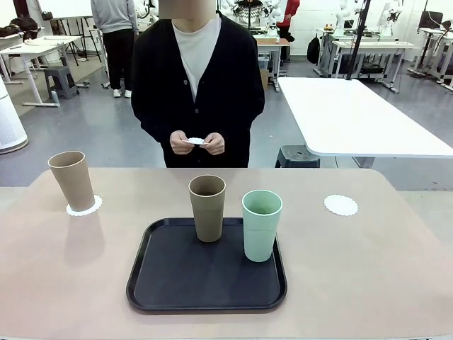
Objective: Place coasters on the table and set cups on them.
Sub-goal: Take one Reusable plastic cup from the Flat Tray and place it on a coaster set by the human.
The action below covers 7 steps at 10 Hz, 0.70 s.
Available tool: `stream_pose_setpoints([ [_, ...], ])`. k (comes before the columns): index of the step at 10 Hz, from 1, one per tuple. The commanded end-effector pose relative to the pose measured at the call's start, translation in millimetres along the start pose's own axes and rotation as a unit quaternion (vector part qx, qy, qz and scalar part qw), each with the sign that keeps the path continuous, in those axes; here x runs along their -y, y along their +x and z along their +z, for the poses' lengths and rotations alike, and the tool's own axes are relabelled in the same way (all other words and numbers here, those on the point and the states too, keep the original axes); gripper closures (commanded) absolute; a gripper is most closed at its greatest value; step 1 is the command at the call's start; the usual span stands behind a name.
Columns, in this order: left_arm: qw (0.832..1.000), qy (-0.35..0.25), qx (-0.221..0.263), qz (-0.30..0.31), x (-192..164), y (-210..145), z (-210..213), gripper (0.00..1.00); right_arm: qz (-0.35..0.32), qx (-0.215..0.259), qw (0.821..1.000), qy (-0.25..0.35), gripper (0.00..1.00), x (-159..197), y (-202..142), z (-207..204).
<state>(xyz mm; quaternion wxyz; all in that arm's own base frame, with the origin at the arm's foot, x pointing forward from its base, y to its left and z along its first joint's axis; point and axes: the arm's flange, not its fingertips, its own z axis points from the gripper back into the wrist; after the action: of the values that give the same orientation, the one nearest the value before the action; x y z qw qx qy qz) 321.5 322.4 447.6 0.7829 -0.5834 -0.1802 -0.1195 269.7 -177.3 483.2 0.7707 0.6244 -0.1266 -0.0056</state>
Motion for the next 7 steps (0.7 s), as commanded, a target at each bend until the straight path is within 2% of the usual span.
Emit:
stream_pose_setpoints([
  [1, 1.000, -0.002, 0.001, 0.000, 2.2, -1.3, 0.1, 0.00, 0.050, -0.051, 0.990, -0.119, 0.00, -33.6, 19.3, -44.9],
  [2, 1.000, -0.002, 0.001, 0.000, 2.2, -1.3, 0.1, 0.00, 0.107, -0.103, 0.972, -0.184, 0.00, -45.9, 11.4, -76.0],
  [3, 1.000, -0.002, 0.001, 0.000, 2.2, -1.3, 0.1, 0.00, 0.161, -0.151, 0.941, -0.258, 0.00, -58.4, 8.4, -109.7],
  [4, 1.000, -0.002, 0.001, 0.000, 2.2, -1.3, 0.1, 0.00, 0.199, -0.213, 0.908, -0.300, 0.00, -67.5, 0.4, -139.4],
  [6, 1.000, -0.002, 0.001, 0.000, 2.2, -1.3, 0.1, 0.00, 0.324, -0.299, 0.827, -0.348, 0.00, -76.5, -31.7, -191.5],
  [7, 1.000, -0.002, 0.001, 0.000, 2.2, -1.3, 0.1, 0.00, 0.370, -0.337, 0.800, -0.332, 0.00, -79.6, -47.3, -206.0],
])
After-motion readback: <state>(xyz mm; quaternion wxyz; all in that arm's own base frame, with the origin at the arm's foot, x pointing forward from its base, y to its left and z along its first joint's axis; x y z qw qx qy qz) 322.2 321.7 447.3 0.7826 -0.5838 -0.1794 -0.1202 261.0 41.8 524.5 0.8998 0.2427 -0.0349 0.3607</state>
